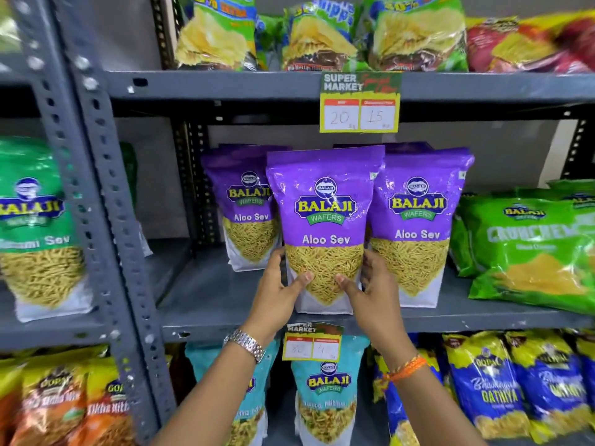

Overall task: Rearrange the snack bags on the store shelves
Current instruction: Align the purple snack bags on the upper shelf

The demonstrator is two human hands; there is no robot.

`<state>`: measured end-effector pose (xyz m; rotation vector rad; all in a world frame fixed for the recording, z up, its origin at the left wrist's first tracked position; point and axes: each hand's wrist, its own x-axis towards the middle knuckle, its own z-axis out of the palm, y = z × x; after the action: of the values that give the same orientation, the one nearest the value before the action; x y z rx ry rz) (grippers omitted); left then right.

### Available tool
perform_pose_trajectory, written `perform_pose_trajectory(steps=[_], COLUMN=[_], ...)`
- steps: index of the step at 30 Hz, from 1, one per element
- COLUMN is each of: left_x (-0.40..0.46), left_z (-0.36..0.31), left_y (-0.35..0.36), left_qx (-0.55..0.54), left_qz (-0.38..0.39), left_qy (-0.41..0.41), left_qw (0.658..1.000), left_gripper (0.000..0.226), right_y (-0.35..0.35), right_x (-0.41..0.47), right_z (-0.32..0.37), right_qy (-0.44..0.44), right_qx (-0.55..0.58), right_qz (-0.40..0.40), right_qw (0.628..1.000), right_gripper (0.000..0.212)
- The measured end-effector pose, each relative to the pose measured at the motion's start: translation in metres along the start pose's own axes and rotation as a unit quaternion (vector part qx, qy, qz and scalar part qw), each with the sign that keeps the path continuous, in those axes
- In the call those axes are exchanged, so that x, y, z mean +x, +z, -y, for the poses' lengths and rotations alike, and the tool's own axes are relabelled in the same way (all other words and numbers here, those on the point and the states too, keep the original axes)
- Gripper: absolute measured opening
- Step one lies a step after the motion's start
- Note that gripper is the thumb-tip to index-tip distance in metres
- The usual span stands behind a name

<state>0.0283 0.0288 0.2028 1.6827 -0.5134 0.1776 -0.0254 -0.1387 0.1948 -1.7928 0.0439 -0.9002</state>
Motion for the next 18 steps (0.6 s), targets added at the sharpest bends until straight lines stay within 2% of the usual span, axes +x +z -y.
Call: perform_pose_trajectory(steps=[3, 8, 11, 18], left_x=[-0.008, -0.016, -0.019, -0.019], left_z=[-0.003, -0.003, 0.0, 0.015], left_y=[-0.017, -0.059, -0.082, -0.114], left_qx=[0.01, 0.042, 0.051, 0.047], left_qz=[-0.023, -0.079, -0.102, -0.106], left_qy=[0.002, 0.002, -0.003, -0.014], left_qw=[1.0, 0.996, 0.994, 0.993], left_gripper=[0.052, 0.061, 0.062, 0.067], right_y=[0.014, 0.052, 0.076, 0.111], right_x=[-0.002, -0.004, -0.005, -0.009], right_z=[0.011, 0.022, 0.028, 0.03], right_qy=[-0.004, 0.005, 0.009, 0.018], right_qx=[0.006, 0.036, 0.036, 0.052], right_qz=[0.009, 0.052, 0.077, 0.091], right_qw=[1.0, 0.998, 0.996, 0.994], right_gripper=[0.048, 0.058, 0.054, 0.049])
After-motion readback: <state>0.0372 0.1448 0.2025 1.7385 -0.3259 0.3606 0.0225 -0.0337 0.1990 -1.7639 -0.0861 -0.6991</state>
